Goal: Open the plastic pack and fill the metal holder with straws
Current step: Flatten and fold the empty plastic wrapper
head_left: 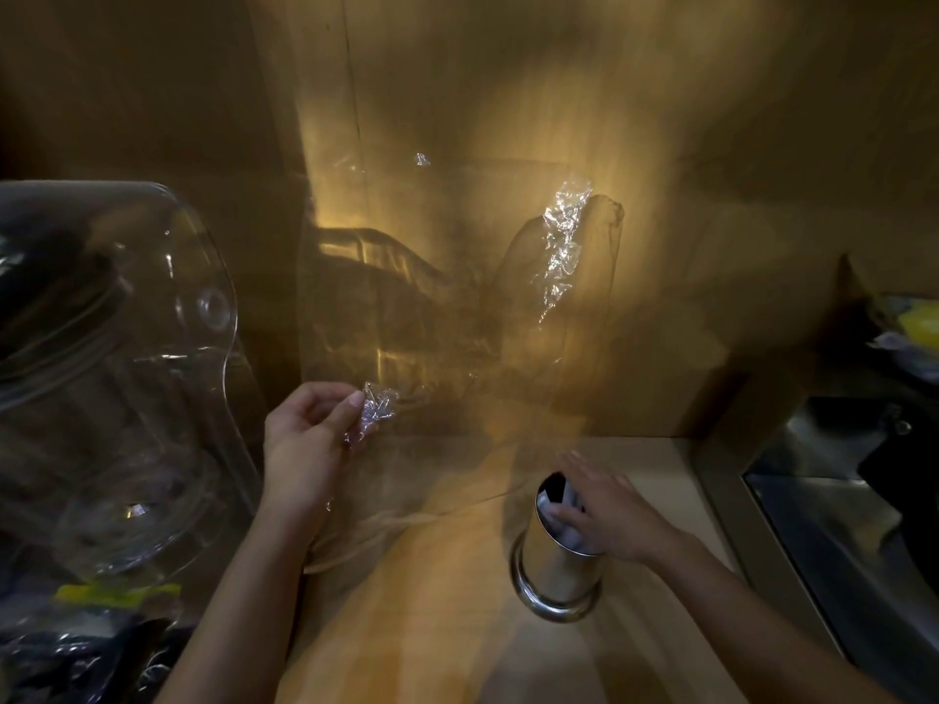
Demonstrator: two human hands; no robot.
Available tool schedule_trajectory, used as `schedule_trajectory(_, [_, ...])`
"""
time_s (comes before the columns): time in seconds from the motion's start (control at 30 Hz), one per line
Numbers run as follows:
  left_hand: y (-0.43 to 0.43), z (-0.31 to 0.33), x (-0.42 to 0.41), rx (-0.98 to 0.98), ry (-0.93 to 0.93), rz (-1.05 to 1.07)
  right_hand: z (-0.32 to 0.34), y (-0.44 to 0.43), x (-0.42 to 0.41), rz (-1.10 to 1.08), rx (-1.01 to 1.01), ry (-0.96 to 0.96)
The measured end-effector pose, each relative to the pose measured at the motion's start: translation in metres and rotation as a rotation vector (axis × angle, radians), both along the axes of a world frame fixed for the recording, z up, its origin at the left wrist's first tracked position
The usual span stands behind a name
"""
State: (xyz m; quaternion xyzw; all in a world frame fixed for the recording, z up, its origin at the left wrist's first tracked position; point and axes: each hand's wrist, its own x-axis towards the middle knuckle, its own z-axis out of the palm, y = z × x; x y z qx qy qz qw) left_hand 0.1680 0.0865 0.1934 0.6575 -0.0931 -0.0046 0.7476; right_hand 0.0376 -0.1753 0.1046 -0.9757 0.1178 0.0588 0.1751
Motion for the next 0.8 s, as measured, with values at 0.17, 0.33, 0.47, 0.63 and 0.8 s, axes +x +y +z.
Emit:
schedule_trajectory(0.17, [0.001,0.011,-0.006,-0.047,-0.001,-0.178,0.027,-0.002,0.012,-0.276,0.434,-0.37])
schedule_trajectory(0.33, [0.002,0.025,-0.006,-0.112,0.012,-0.236,0.077,-0.002,0.028,-0.39,0.855,-0.59])
schedule_trajectory(0.47, [0.007,0.033,-0.004,-0.074,0.001,-0.253,0.114,0.007,0.028,-0.234,1.06,-0.702])
schedule_trajectory(0.63, [0.017,0.041,-0.006,-0.007,-0.026,-0.226,0.136,0.011,0.021,-0.157,1.192,-0.649])
schedule_trajectory(0.8, [0.025,0.035,-0.003,0.199,-0.099,-0.162,0.122,0.007,0.022,-0.194,1.216,-0.616])
